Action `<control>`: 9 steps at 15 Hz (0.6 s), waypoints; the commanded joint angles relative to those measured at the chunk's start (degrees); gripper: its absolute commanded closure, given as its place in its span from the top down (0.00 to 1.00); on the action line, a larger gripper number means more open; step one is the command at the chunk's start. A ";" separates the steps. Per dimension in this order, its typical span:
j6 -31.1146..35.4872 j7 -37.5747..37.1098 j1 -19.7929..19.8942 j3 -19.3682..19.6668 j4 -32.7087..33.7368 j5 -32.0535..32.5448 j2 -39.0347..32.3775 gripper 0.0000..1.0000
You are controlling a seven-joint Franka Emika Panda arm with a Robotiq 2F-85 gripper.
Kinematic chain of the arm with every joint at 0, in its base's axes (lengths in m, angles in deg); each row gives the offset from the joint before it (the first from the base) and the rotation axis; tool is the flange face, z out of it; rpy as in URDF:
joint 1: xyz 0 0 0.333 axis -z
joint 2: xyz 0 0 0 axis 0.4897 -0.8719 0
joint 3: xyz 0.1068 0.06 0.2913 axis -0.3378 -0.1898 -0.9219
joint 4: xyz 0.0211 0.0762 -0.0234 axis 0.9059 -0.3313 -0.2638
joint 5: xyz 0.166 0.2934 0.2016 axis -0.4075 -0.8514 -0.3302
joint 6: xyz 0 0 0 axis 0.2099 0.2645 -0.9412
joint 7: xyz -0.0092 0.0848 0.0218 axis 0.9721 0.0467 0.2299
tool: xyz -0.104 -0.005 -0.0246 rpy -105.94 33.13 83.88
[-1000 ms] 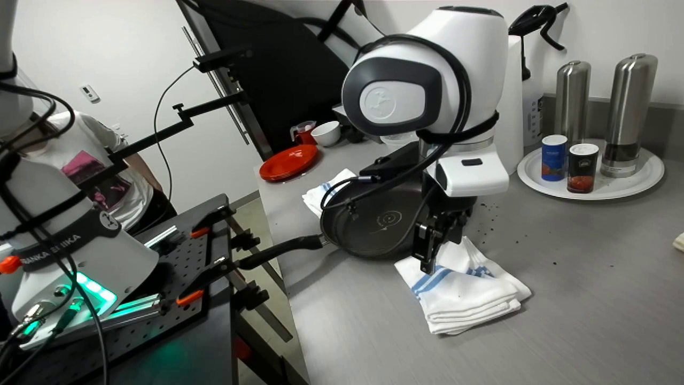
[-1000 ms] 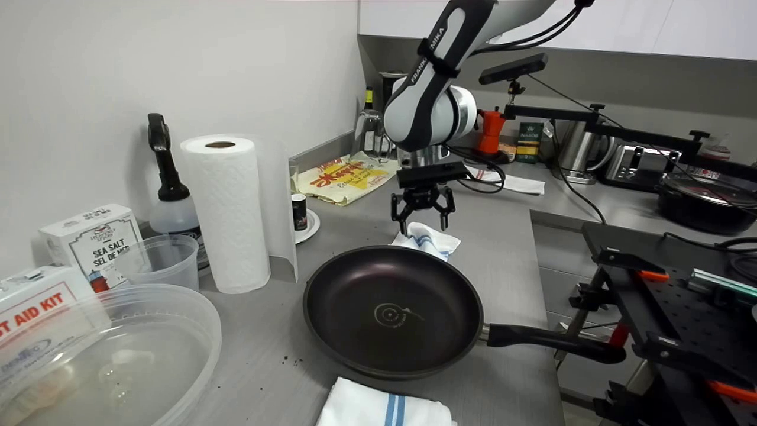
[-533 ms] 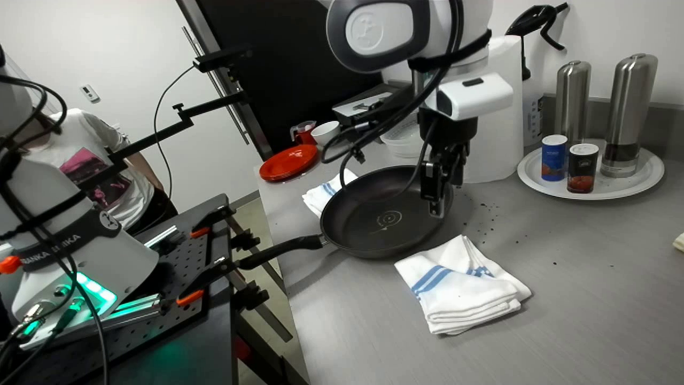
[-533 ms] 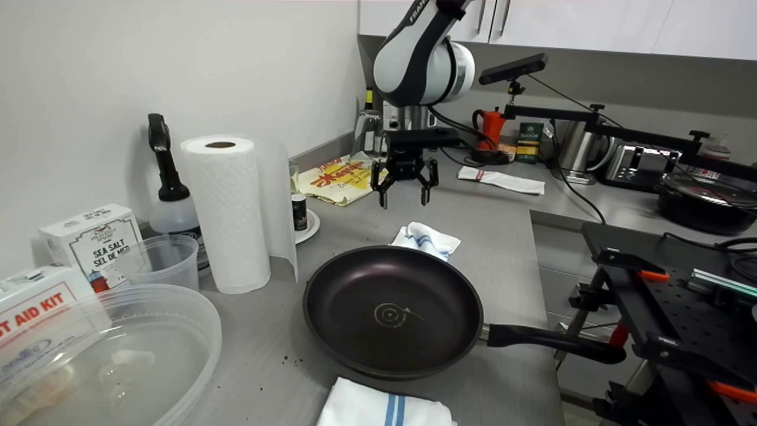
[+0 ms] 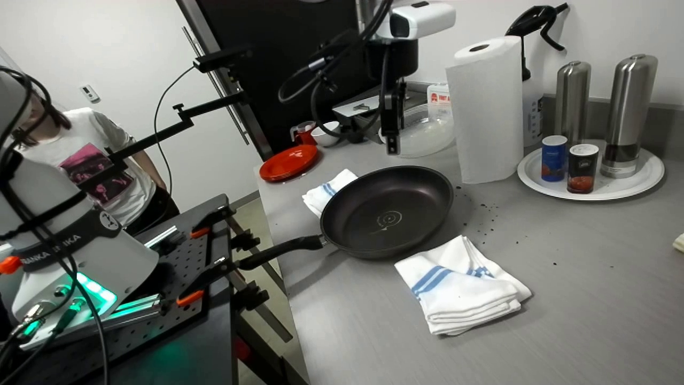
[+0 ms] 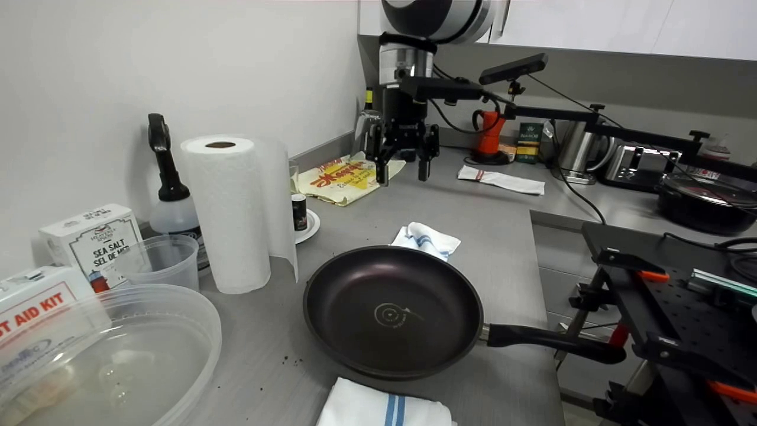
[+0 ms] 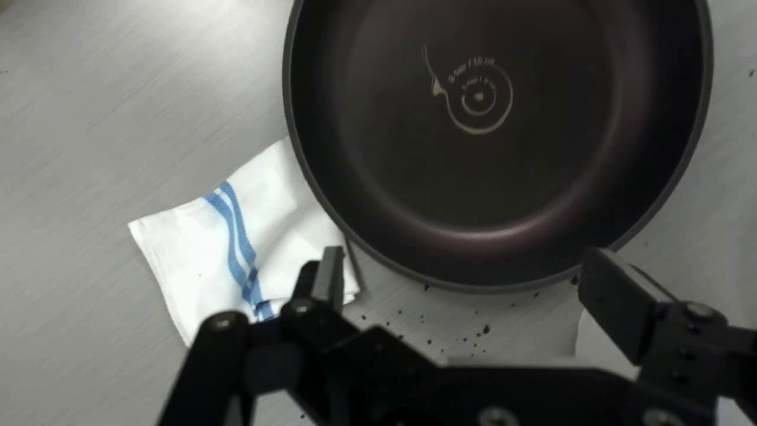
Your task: Use the tea towel on the right to wipe the pan
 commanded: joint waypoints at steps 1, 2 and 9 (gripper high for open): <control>-2.16 4.60 -1.77 -1.90 -8.28 4.11 8.56 1.00; -2.55 5.36 -2.35 -2.52 -9.86 4.98 10.12 1.00; -3.00 6.28 -6.48 -7.27 -19.05 7.76 17.12 1.00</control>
